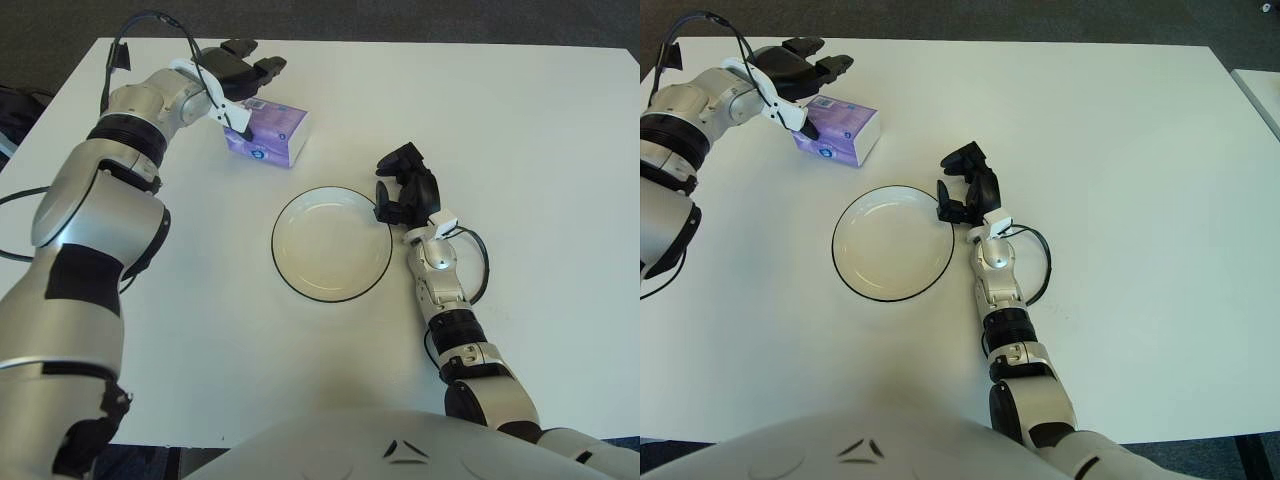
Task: Put the tissue paper into the plate.
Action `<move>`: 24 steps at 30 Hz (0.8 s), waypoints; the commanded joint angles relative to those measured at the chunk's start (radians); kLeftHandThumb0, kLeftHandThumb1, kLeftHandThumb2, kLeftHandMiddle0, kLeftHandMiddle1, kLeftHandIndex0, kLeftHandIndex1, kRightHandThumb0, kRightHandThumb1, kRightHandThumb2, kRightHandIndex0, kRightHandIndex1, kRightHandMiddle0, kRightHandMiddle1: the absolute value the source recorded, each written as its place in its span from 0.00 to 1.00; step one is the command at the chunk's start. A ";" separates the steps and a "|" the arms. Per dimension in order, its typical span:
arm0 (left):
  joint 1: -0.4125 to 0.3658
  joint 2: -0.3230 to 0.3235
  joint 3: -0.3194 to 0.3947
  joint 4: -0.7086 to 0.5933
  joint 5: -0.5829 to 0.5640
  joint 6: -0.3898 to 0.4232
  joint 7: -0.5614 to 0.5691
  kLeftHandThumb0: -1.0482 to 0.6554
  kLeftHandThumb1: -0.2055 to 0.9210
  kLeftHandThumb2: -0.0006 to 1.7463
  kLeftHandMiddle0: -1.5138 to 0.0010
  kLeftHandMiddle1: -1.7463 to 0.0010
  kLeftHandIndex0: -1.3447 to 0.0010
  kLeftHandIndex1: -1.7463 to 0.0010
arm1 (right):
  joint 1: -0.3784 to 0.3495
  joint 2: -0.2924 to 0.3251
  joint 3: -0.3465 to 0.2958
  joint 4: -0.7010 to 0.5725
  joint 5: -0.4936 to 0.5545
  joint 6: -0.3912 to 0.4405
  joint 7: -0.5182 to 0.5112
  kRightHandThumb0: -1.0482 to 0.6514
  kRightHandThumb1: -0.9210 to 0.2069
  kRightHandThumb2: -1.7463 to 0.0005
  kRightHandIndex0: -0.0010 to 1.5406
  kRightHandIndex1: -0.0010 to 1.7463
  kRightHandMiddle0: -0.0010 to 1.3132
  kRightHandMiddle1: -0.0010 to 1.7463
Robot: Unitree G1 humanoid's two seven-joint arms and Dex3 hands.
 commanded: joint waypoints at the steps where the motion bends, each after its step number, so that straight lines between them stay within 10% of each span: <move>1: 0.021 0.015 0.011 -0.005 -0.012 -0.010 0.036 0.00 0.94 0.01 1.00 1.00 1.00 1.00 | 0.130 0.010 -0.012 0.106 0.024 0.028 -0.004 0.61 0.46 0.33 0.39 0.97 0.29 0.93; 24: 0.032 0.004 0.009 0.002 -0.034 -0.062 -0.050 0.00 0.92 0.00 1.00 1.00 0.99 0.99 | 0.133 0.007 -0.007 0.103 0.012 0.025 -0.021 0.61 0.46 0.33 0.39 0.97 0.29 0.93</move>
